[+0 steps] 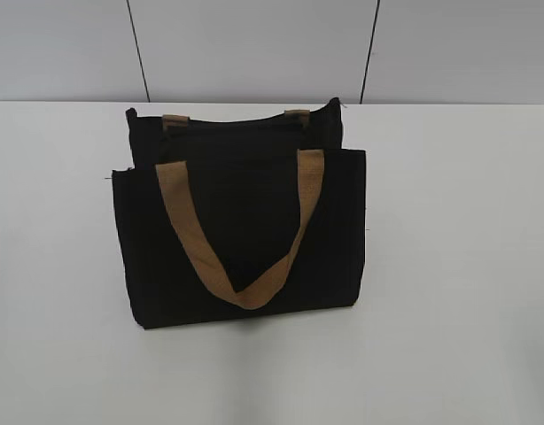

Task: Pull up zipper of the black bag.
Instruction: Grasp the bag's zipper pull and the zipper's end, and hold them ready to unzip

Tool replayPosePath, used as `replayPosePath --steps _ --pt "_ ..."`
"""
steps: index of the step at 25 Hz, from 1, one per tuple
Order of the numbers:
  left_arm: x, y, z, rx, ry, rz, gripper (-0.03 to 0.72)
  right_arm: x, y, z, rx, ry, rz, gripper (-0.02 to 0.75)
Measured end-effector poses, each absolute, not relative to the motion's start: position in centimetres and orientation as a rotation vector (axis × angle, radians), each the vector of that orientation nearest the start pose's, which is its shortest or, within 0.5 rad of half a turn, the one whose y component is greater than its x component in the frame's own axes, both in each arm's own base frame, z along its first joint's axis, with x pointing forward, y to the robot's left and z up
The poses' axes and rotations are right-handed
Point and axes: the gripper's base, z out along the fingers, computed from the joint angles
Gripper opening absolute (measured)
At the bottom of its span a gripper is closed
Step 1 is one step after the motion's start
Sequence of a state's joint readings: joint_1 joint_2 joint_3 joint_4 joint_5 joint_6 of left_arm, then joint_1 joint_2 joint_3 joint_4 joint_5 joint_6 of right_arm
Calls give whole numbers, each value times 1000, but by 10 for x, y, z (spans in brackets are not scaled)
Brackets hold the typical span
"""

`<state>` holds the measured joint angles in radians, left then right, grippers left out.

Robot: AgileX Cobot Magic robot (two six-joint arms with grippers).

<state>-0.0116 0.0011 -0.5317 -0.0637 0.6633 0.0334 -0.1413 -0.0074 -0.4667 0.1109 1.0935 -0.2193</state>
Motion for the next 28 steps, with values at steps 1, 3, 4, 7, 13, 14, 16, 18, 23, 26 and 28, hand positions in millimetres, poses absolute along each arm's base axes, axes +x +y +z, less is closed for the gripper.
replayPosePath --steps 1,3,4,7,13,14,16,18,23,26,28 --pt "6 -3 324 20 1559 -54 437 -3 9 266 -88 2097 -83 592" --pt "24 -3 319 10 1514 -51 436 -3 9 266 -88 2097 -83 592" --pt "33 -2 316 5 1495 -49 430 -3 9 266 -88 2097 -83 592" --pt "64 -2 296 -18 1508 -56 377 -3 9 266 -88 2097 -83 592" --pt "118 -1 249 -48 1677 -56 335 -3 9 266 -88 2097 -83 592" --pt "125 -3 246 -27 1683 -55 334 -3 9 266 -88 2097 -83 592" --pt "141 -12 238 75 1715 -64 332 -3 9 266 -88 2097 -83 592" --pt "155 -27 228 206 1728 -95 332 -3 9 266 -88 2097 -83 592" --pt "179 -61 189 484 1803 -225 324 -3 9 266 -88 2097 -83 592" --pt "192 -75 166 622 1863 -304 309 -3 9 266 -88 2097 -83 592" --pt "203 -82 150 687 1898 -348 305 -3 9 266 -88 2097 -83 592"
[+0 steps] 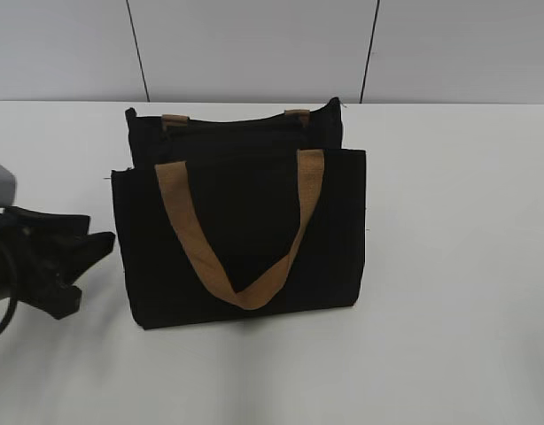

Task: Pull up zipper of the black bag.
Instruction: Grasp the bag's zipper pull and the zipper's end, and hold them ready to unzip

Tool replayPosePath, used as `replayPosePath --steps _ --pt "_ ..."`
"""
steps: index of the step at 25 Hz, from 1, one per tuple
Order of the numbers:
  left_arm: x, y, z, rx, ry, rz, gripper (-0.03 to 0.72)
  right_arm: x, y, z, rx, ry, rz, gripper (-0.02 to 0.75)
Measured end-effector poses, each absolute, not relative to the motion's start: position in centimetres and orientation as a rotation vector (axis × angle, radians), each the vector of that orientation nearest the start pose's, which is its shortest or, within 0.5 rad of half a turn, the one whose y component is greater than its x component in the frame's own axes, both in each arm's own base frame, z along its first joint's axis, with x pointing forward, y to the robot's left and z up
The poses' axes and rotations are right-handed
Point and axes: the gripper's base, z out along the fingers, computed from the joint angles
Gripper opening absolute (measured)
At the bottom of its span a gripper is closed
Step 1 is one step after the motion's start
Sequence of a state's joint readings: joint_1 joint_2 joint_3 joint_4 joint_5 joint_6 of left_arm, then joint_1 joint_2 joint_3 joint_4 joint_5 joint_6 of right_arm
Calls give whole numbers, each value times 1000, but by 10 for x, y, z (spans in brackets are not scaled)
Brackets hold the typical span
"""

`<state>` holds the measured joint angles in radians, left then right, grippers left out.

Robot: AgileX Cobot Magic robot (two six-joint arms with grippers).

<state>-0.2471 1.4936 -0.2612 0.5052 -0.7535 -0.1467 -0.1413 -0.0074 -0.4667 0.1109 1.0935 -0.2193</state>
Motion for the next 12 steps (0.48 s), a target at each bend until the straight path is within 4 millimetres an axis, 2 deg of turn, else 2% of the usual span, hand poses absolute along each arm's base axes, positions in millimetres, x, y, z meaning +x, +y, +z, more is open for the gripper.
replayPosePath --steps 4,7,12 --pt "227 -92 127 705 1910 -422 305 -3 9 266 -88 2097 -83 592" --pt "245 -91 112 693 1893 -464 304 -3 9 266 -88 2097 -83 592" --pt "261 -95 102 802 1810 -573 304 -3 9 266 -88 2097 -83 592"
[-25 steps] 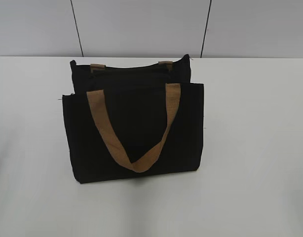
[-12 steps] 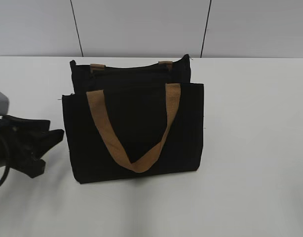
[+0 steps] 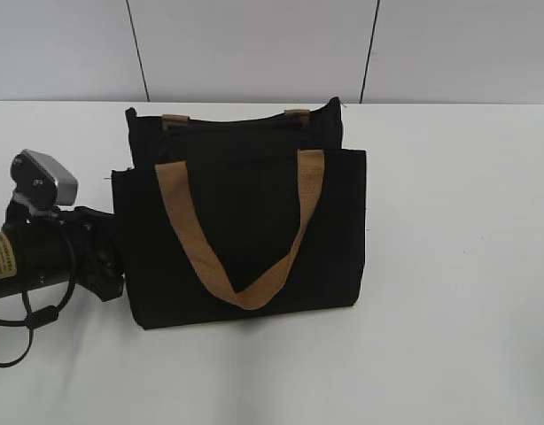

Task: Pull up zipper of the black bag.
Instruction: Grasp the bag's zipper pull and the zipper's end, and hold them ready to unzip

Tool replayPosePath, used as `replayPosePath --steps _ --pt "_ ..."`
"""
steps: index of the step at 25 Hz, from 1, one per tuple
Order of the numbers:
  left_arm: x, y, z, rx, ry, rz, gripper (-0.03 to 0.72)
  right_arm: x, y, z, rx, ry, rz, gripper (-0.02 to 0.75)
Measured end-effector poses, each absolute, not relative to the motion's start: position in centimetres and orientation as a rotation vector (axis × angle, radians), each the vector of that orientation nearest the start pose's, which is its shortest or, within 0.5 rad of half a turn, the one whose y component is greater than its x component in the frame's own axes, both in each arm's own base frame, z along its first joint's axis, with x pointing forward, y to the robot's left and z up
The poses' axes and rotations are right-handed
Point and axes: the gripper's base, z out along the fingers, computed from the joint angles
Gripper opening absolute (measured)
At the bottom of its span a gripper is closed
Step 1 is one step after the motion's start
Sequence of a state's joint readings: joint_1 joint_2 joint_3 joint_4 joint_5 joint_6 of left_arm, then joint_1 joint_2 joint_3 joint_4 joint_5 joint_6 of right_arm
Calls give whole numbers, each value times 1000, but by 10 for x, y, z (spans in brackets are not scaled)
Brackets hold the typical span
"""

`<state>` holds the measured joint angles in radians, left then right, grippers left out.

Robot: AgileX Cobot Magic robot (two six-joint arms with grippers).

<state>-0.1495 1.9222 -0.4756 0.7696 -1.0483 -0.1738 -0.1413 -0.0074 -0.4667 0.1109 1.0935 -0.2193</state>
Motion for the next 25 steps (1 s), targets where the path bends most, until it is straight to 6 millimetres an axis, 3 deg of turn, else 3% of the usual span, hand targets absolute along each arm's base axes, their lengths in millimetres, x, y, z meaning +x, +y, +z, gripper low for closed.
replayPosePath --steps 7,10,12,18,25 --pt "280 -101 92 844 1766 -635 269 -3 9 266 -88 2097 -83 592" --pt "283 -103 93 872 1743 -644 78 -3 9 266 -88 2097 -83 592" --pt "283 -103 93 876 1745 -647 25 -3 9 266 -88 2097 -83 592" --pt "282 -100 102 864 1764 -600 22 -3 9 266 -88 2097 -83 592" --pt "270 -90 147 873 1761 -434 22 -3 9 266 -88 2097 -83 592"
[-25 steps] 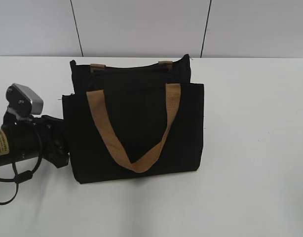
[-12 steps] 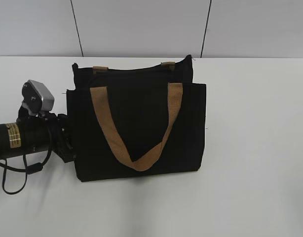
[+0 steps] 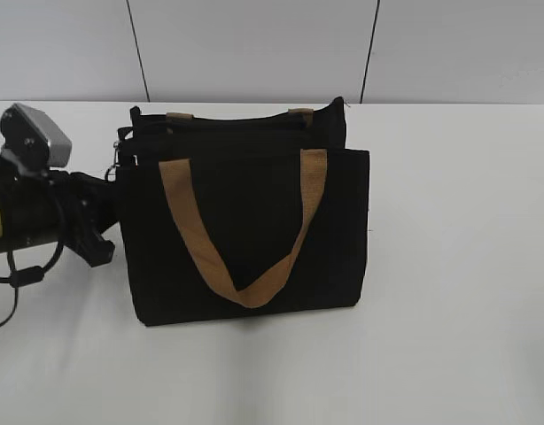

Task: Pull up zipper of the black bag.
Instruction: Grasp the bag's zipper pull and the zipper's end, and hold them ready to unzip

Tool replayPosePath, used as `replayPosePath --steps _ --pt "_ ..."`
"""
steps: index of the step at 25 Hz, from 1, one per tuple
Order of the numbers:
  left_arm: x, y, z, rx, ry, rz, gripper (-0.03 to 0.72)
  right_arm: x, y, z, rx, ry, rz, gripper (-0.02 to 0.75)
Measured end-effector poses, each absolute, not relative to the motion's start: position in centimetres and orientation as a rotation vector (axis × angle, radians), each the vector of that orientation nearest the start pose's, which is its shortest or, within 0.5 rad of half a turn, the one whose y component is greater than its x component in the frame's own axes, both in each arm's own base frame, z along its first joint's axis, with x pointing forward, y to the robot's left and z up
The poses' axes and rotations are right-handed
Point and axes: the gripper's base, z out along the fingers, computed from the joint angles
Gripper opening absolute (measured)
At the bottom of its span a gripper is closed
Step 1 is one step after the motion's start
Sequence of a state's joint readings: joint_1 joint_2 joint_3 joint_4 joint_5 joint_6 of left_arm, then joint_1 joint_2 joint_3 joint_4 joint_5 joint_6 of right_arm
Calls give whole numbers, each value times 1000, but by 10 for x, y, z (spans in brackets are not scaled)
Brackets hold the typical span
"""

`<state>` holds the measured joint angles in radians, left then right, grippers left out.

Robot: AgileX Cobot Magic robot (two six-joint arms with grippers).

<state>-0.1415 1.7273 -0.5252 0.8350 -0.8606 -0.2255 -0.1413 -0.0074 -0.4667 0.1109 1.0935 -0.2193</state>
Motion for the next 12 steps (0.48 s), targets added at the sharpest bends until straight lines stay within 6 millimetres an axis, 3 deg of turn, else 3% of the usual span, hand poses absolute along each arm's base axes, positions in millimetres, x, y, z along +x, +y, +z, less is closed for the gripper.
replayPosePath --steps 7,12 --pt "254 -78 198 907 1745 -234 22 -3 9 266 -88 2097 -83 592" --pt "238 -72 238 832 1666 -179 22 -3 9 266 -87 2097 -83 592"
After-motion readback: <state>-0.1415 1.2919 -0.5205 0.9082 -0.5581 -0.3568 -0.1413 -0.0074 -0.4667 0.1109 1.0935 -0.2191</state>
